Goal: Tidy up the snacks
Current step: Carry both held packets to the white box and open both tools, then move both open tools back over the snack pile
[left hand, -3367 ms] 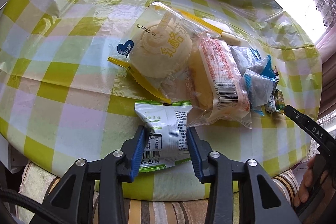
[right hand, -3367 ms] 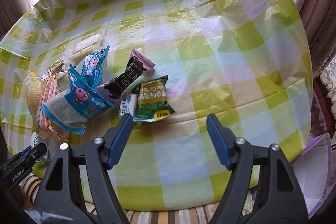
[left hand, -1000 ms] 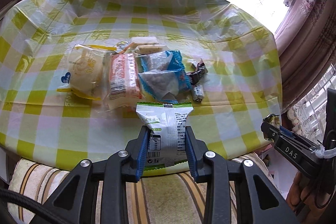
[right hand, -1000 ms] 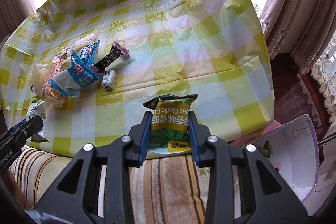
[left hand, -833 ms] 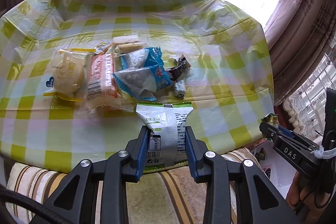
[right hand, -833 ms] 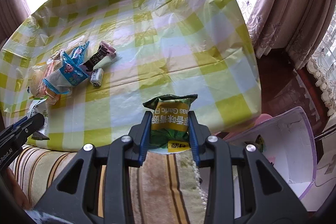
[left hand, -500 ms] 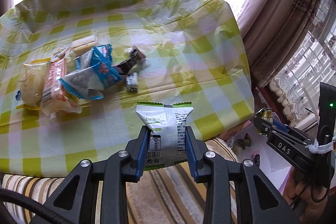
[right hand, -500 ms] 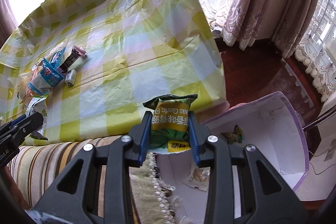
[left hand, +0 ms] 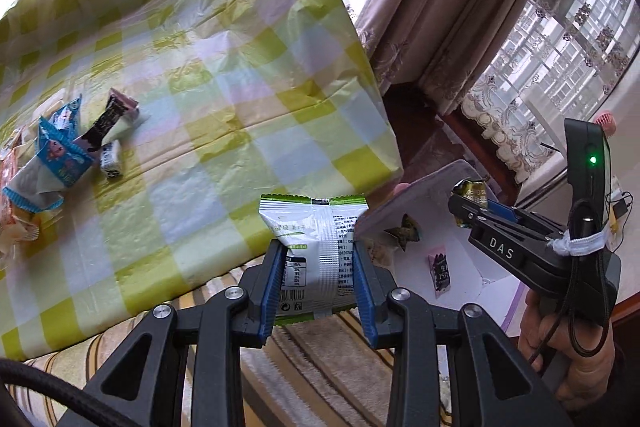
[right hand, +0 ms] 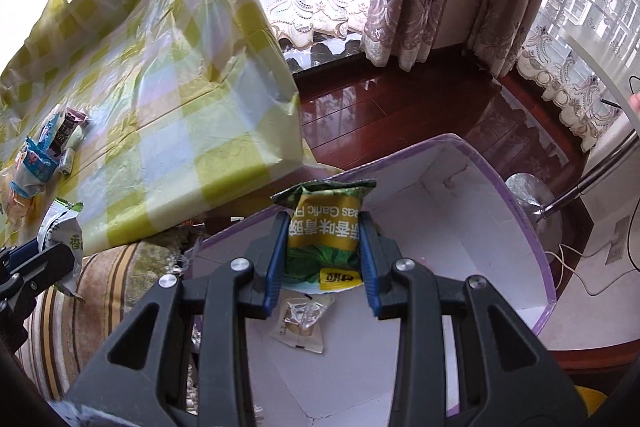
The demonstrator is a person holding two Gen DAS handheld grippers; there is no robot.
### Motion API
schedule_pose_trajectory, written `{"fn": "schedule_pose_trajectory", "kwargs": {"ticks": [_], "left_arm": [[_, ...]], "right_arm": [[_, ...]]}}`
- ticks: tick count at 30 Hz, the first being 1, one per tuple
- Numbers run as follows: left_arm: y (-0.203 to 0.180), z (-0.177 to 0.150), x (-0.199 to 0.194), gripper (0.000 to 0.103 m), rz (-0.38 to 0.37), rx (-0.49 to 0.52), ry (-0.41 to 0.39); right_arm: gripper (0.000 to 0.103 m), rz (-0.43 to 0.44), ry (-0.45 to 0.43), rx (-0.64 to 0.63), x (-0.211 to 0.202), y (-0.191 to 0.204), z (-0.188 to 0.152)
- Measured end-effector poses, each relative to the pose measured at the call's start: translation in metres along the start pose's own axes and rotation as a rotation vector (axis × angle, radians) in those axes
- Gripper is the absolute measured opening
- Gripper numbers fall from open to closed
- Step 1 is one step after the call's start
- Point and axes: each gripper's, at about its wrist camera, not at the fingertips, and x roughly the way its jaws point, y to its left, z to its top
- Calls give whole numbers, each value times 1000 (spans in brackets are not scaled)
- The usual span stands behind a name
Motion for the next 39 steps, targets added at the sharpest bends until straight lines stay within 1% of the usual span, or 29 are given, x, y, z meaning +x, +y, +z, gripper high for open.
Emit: {"fn": "schedule_pose_trajectory", "kwargs": {"ticks": [8,11,12,13,15,17,20,24,31,35,39], "left_arm": [[-33,-2,14,35,-89,72,49],[-39,-3,18,37,-118,90,68],[-40,-3,19,39,-119,94,70],[-42,-4,19,41,-117,96,70],[-42,-3,18,50,-118,95,66],[-42,-3,17,52,-116,93,63],[-39,-2,18,52,-114,85,62],[-35,-2,17,52,-113,68,61],[-20,-1,13,52,-100,23,49],[-5,0,8,52,-85,-19,31],[21,-1,-3,52,-48,-83,-4]], "right_arm": [[38,-36,11,35,5,-18,0],[39,-60,16,39,6,-20,1],[40,-70,18,38,7,-20,1],[43,-79,18,37,7,-21,1],[45,-89,15,36,7,-21,1],[47,-99,14,33,7,-20,2],[48,-97,15,31,7,-19,2],[53,-86,11,32,5,-19,2],[57,-50,8,39,3,-13,2],[57,-12,3,32,1,-4,4],[61,29,-5,6,-4,18,6]]}}
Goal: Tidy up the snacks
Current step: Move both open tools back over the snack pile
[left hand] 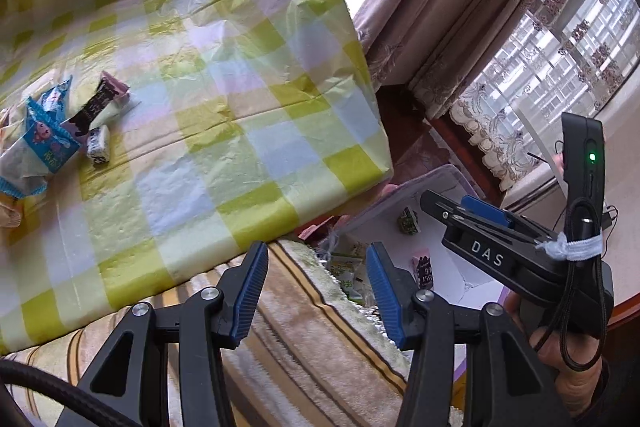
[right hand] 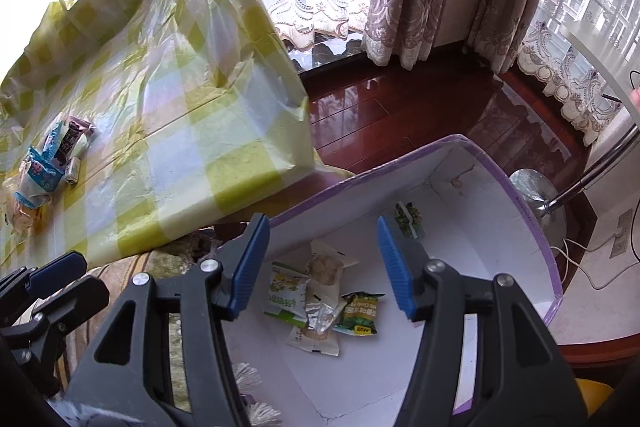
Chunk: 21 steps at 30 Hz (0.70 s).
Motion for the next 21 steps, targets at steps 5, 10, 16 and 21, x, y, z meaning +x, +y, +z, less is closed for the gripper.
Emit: {"fn": "schedule_pose_trajectory", "kwargs": {"ticks": [5,10,16,21], "left_arm": [[46,3,-19,52,47,-124,-58],[91,0,-40,52,100,-234,-116],[142,-12,-64,52,142,-363,-174],[178,-20,-83,52,196,-444,-226]], "right_arm": [[63,66,-7,-59,-3,38,2],[65,115,-11,-110,-4,76,3],[68,156,-13,-142,-3,113,2],[68,177,-2,-180,1,140,3]]}}
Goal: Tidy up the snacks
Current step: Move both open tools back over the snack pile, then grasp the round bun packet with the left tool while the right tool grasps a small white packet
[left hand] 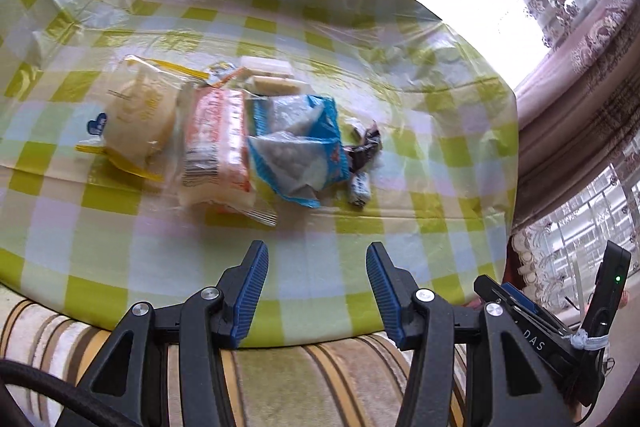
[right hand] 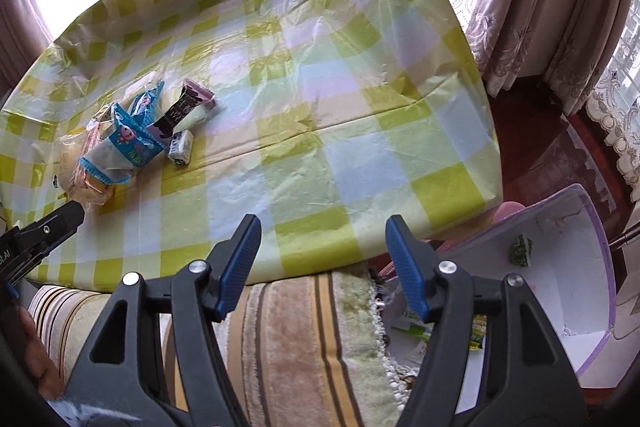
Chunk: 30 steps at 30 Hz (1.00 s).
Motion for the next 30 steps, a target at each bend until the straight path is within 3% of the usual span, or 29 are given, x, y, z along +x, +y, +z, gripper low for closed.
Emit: {"fn": "schedule_pose_trajectory", "kwargs": {"ticks": [13,15,21,30], "left_arm": [[82,40,-8,55,141,-131,-95],[89,47,-6,66,166,-117,-102],[100,68,11,82,238,-30,-87],[111,83,44,84,282,61,-32]], "right_arm": [[69,45,24,-104,29,60,20],[69,54,29,-109,36,69,24],[69,72,47,-136,55,94,34],[69,60,69,-151,82,113,49]]}}
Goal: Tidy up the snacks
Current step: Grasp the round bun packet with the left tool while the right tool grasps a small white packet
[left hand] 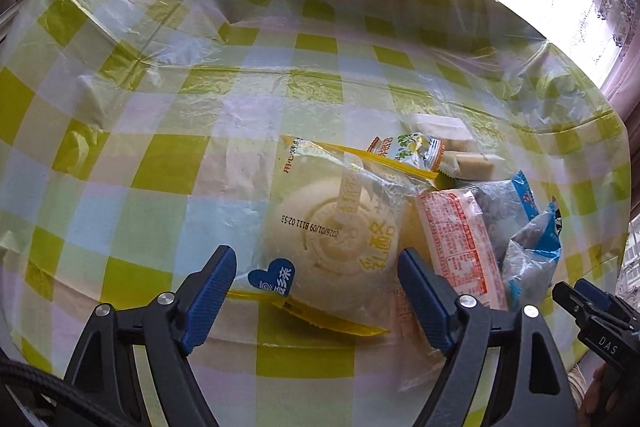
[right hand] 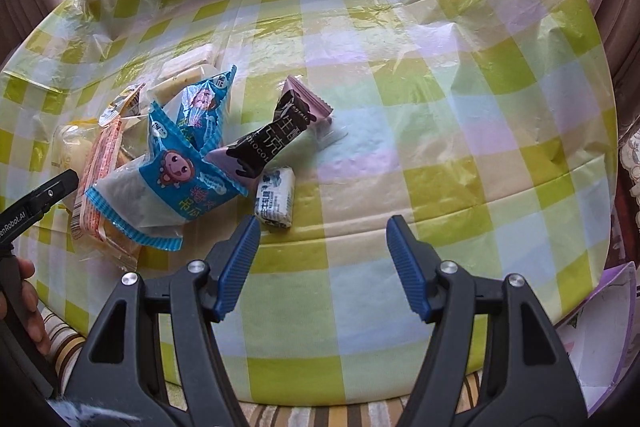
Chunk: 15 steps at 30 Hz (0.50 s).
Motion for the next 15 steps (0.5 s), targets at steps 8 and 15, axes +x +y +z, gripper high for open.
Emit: {"fn": "schedule_pose_trajectory", "kwargs": {"ticks": [8,15], "left_arm": [[4,4,21,78,-46,-13,17],[5,5,21,67,-54,-7,-8]], "right_arm": [[69,-4,21,-26,16,11,9],[69,-8,38,-34,27,16,14]]}}
